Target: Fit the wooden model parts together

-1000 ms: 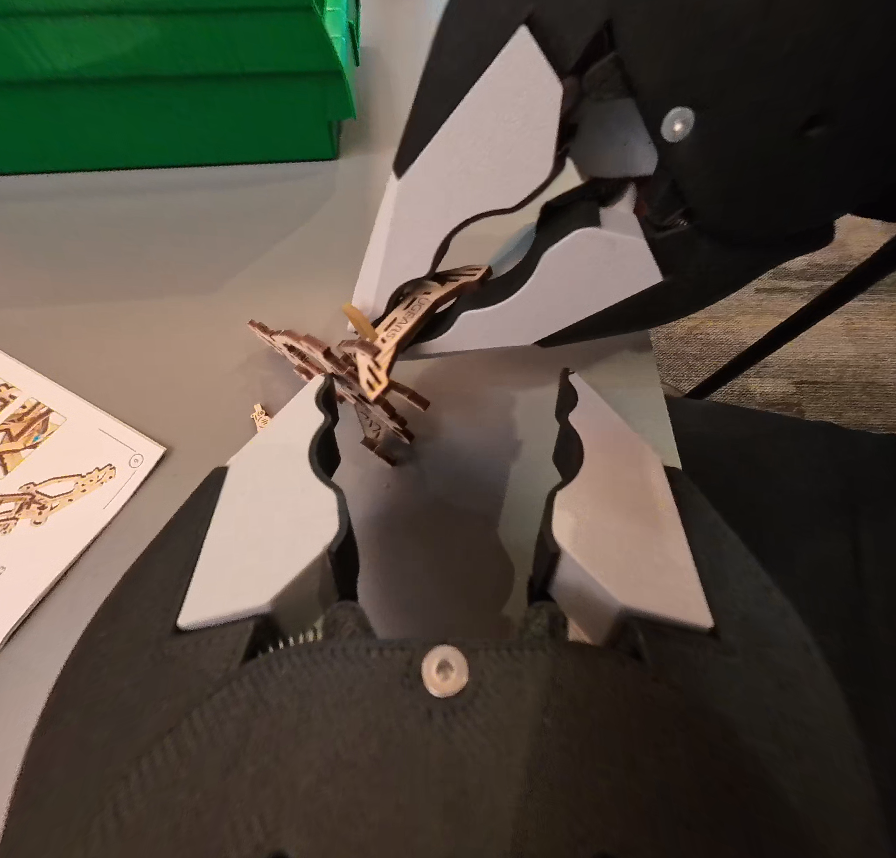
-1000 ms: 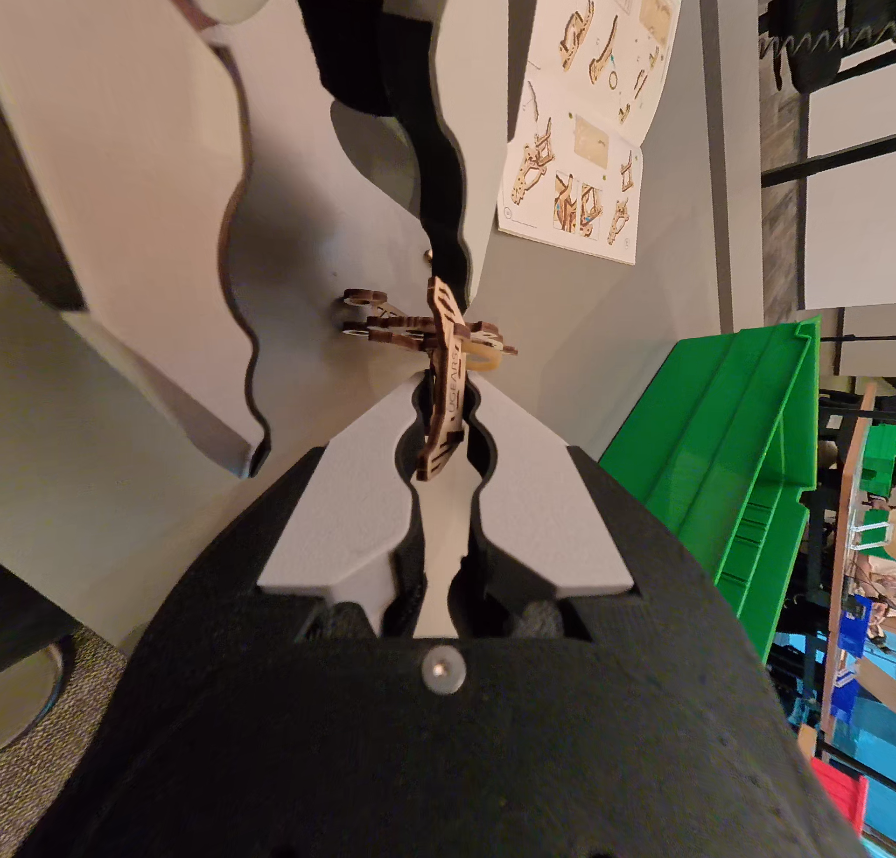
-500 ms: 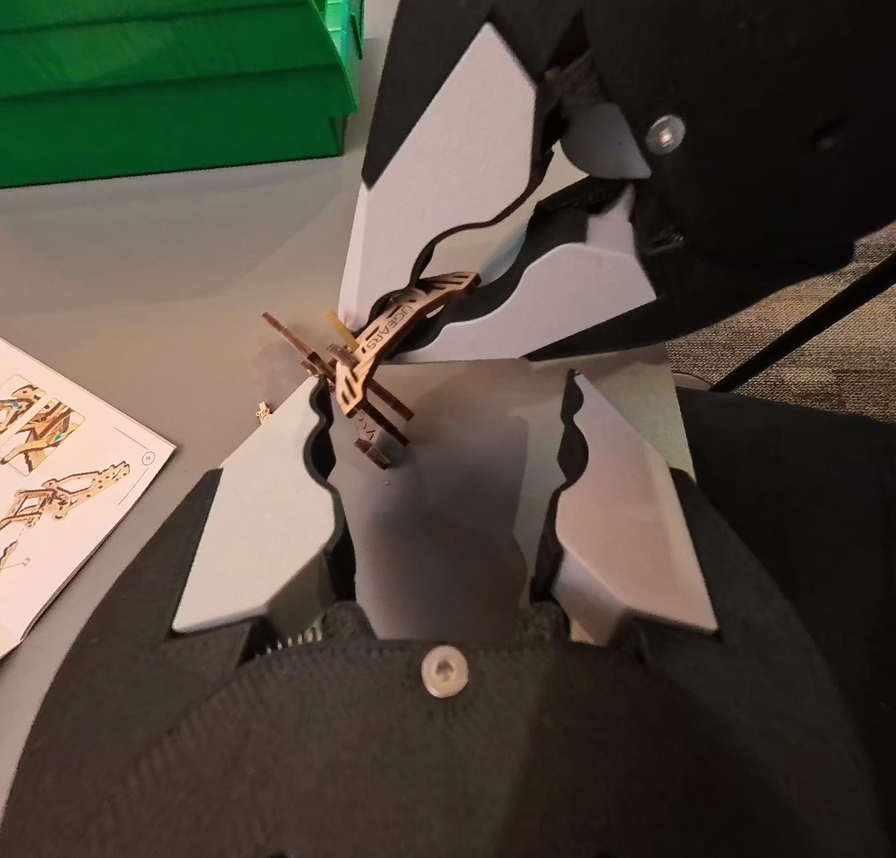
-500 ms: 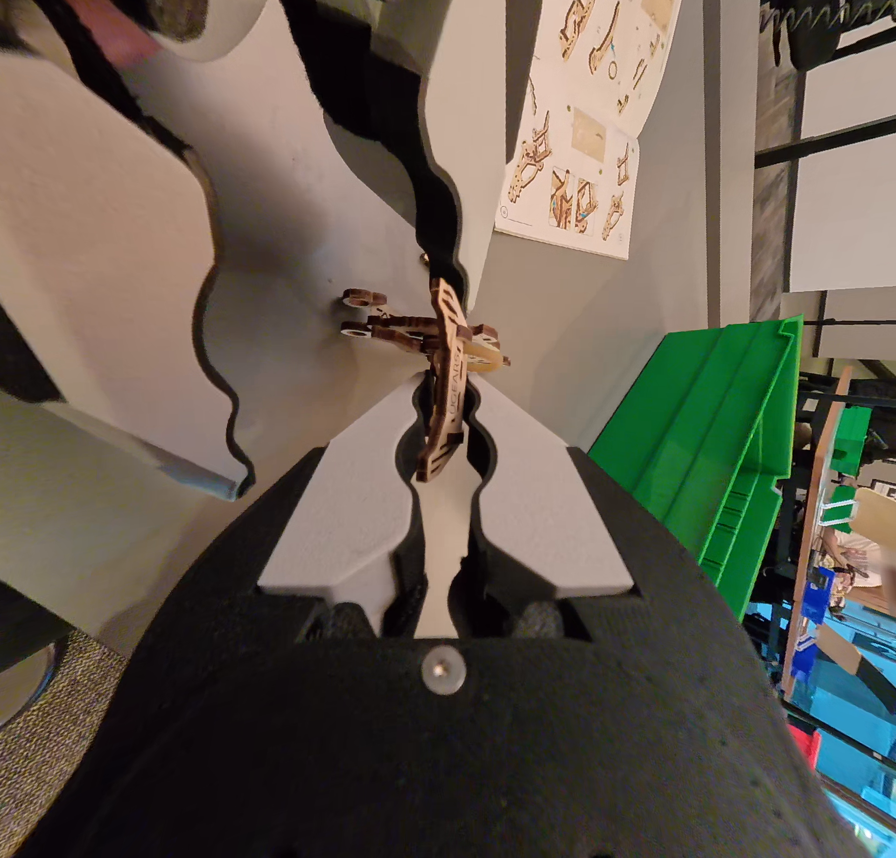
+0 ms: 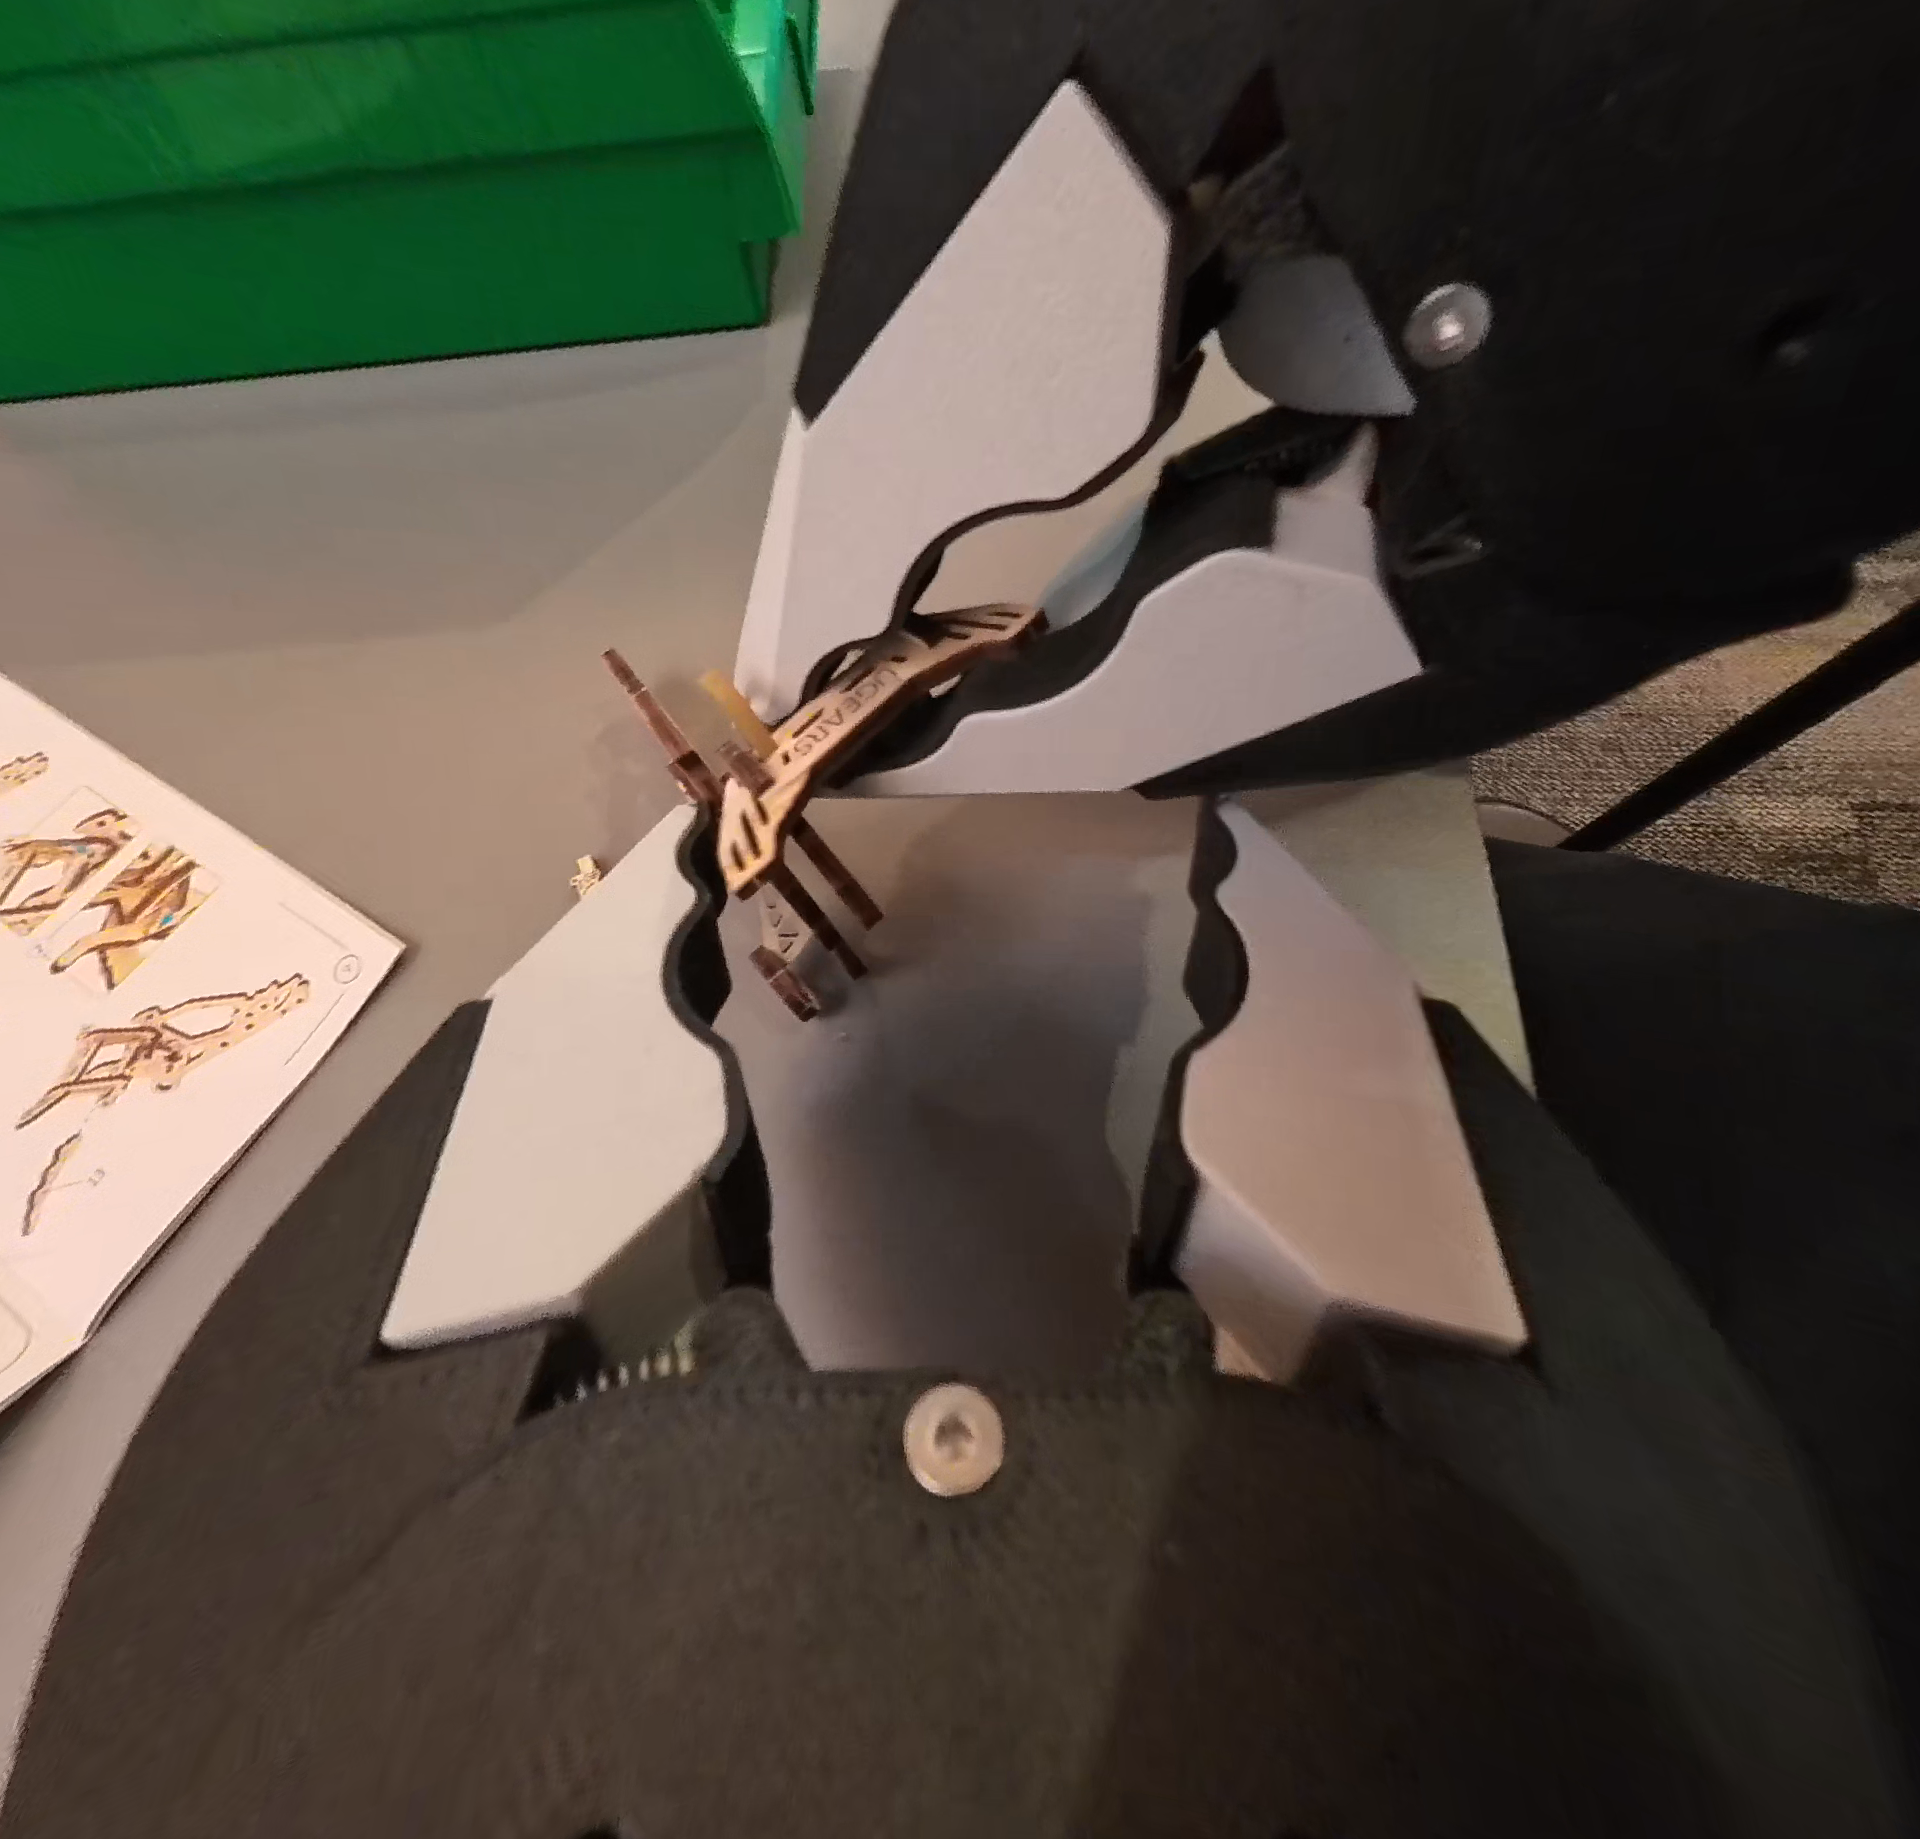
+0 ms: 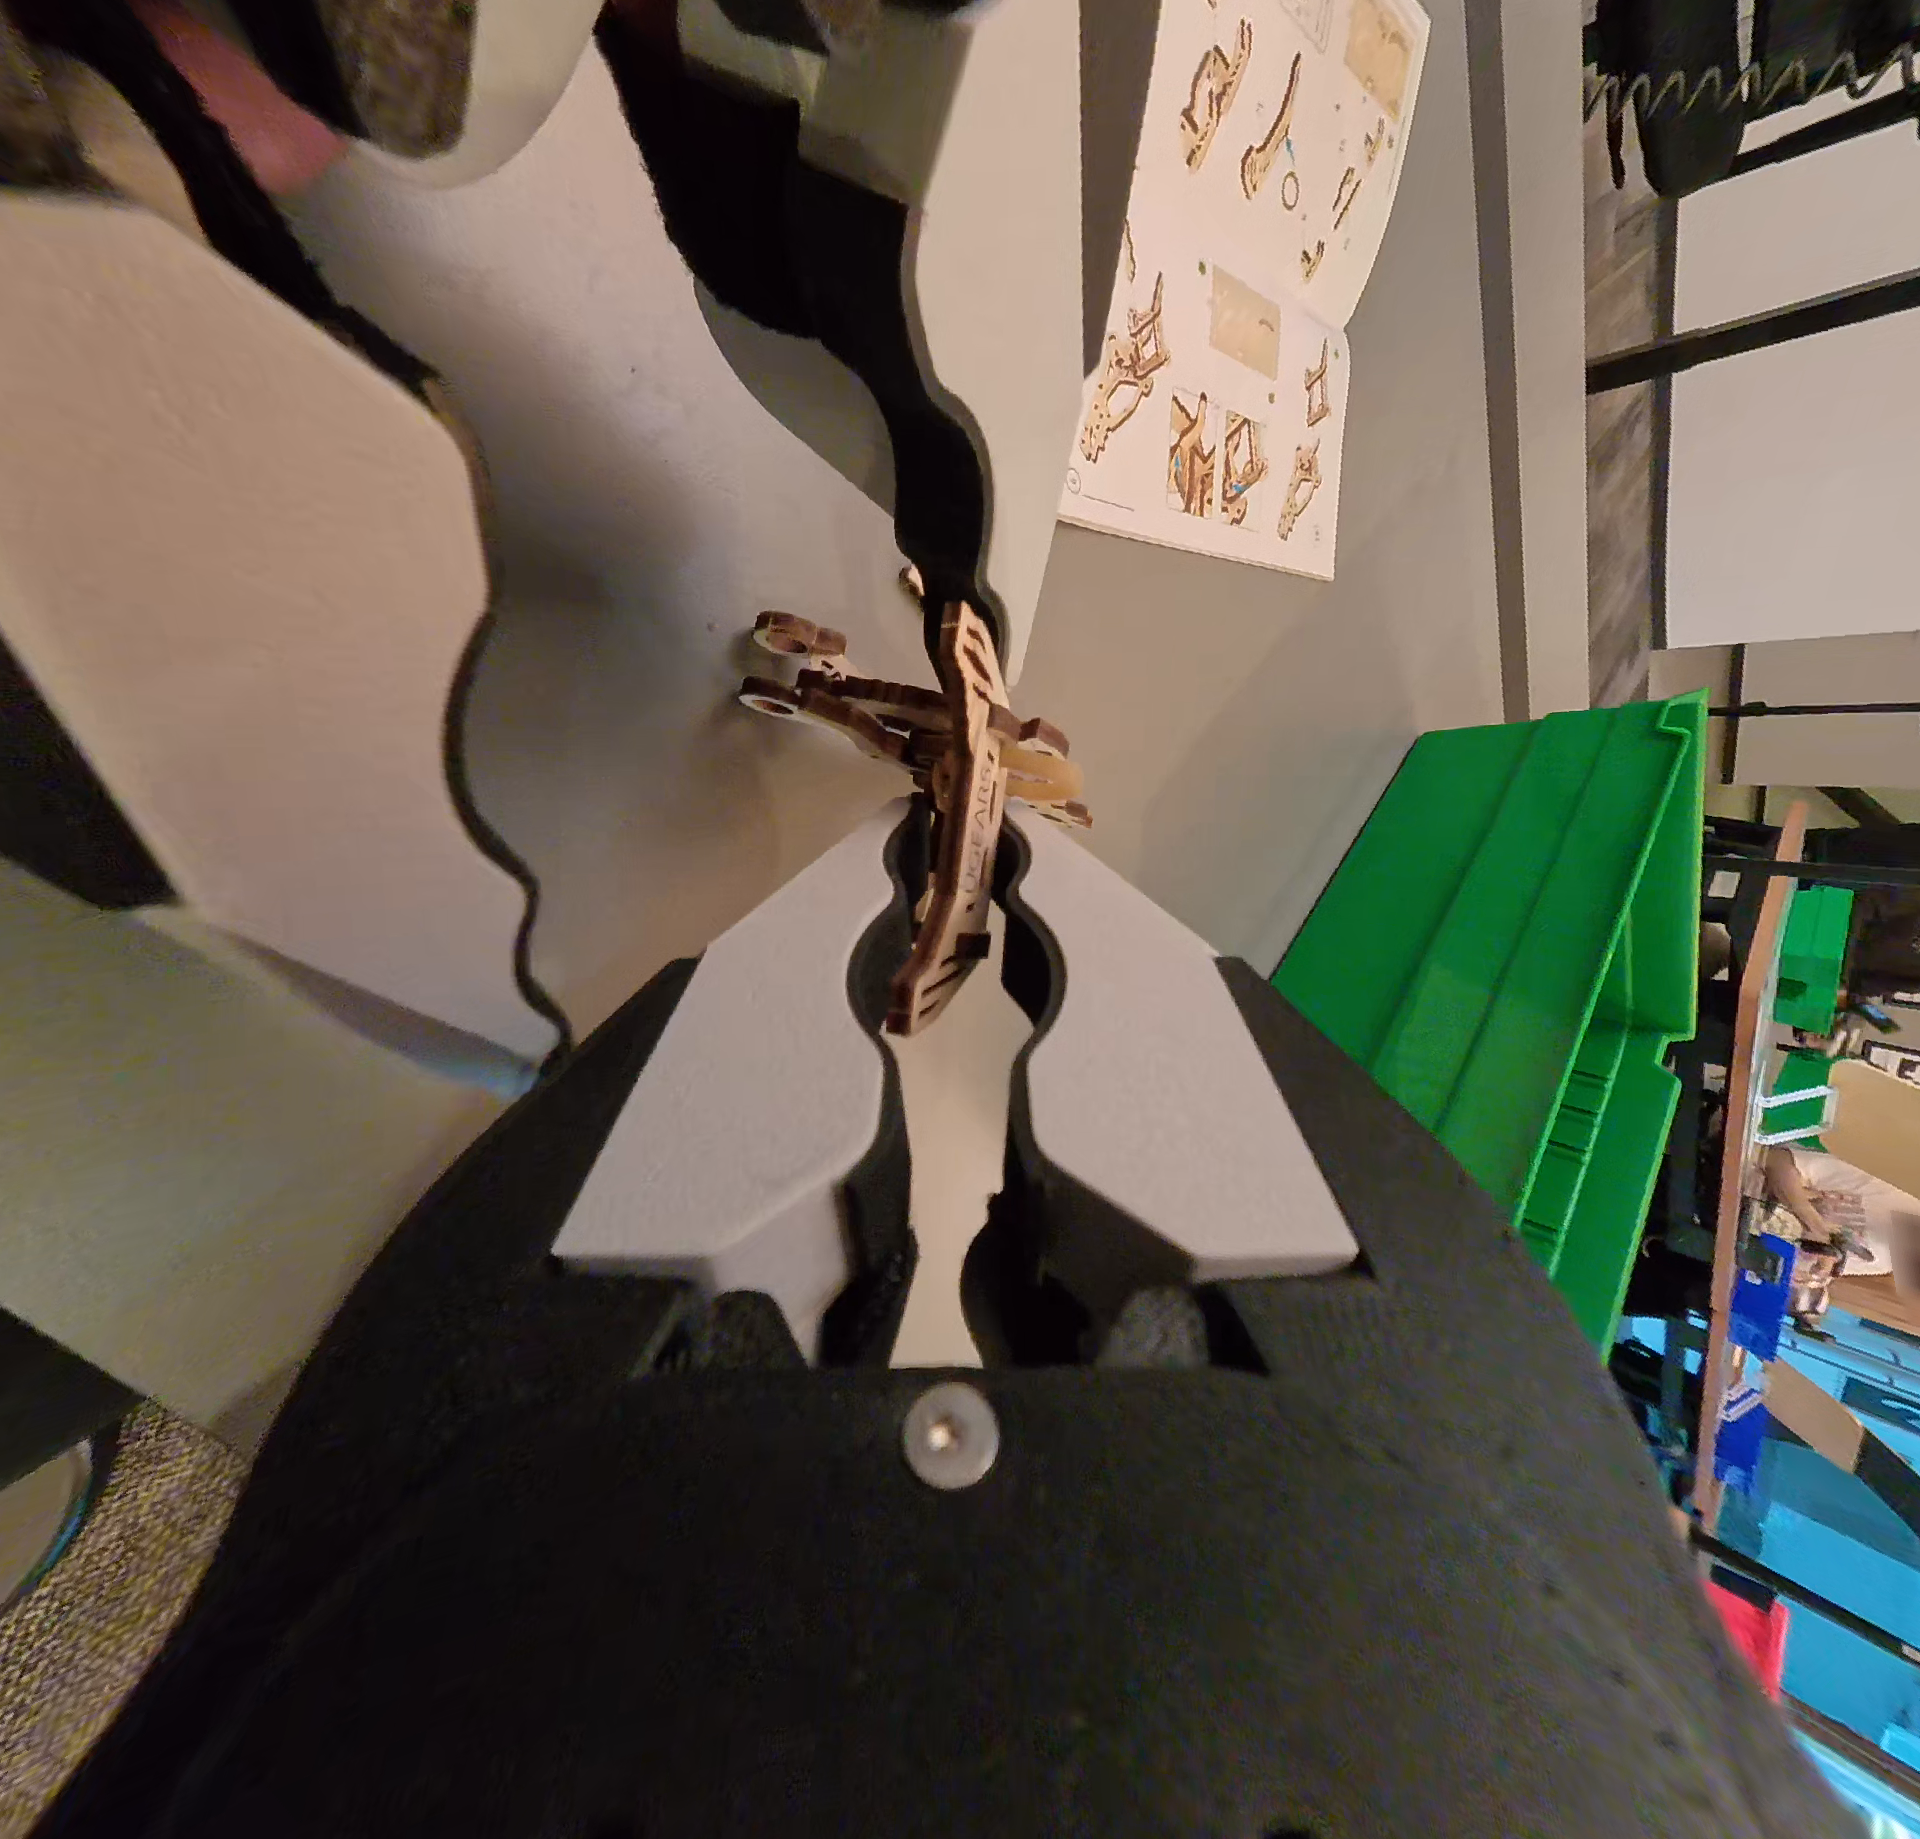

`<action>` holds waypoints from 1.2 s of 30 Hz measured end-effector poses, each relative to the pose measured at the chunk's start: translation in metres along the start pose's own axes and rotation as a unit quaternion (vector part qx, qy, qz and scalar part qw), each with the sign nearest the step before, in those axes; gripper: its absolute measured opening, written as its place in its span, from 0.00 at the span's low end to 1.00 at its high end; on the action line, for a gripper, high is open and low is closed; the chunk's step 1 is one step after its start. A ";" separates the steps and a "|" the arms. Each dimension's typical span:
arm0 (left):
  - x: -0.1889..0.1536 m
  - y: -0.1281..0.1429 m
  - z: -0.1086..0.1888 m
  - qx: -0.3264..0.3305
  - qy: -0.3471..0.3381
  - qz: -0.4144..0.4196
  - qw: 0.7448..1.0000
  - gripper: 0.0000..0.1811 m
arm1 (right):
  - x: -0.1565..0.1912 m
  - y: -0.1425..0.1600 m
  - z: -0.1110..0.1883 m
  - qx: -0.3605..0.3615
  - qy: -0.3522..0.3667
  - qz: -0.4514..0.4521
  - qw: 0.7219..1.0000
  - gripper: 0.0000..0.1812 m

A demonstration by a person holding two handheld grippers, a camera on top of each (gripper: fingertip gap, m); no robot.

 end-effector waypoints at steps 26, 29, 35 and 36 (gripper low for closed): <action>0.003 -0.004 0.003 -0.028 0.058 0.036 0.997 0.49 | 0.001 -0.003 -0.010 -0.006 -0.038 -0.114 0.993 0.08; 0.001 -0.006 0.005 -0.040 0.082 0.050 0.995 0.52 | 0.001 -0.003 -0.011 -0.007 -0.047 -0.130 0.990 0.08; 0.003 -0.009 0.011 -0.073 0.115 0.093 0.986 0.52 | 0.000 -0.008 -0.013 -0.009 -0.068 -0.151 0.986 0.07; 0.005 -0.010 0.012 -0.078 0.119 0.101 0.985 0.52 | -0.001 -0.009 -0.013 -0.007 -0.071 -0.151 0.986 0.07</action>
Point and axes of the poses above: each gripper's, where its closed fingertips meet, z back along the fingers, y out of its underside, x = y × z across the jaws, the point moved 1 cm from there along z, back along the fingers, and after that the axes turned 13 degrees about y, right-handed, at the moved point
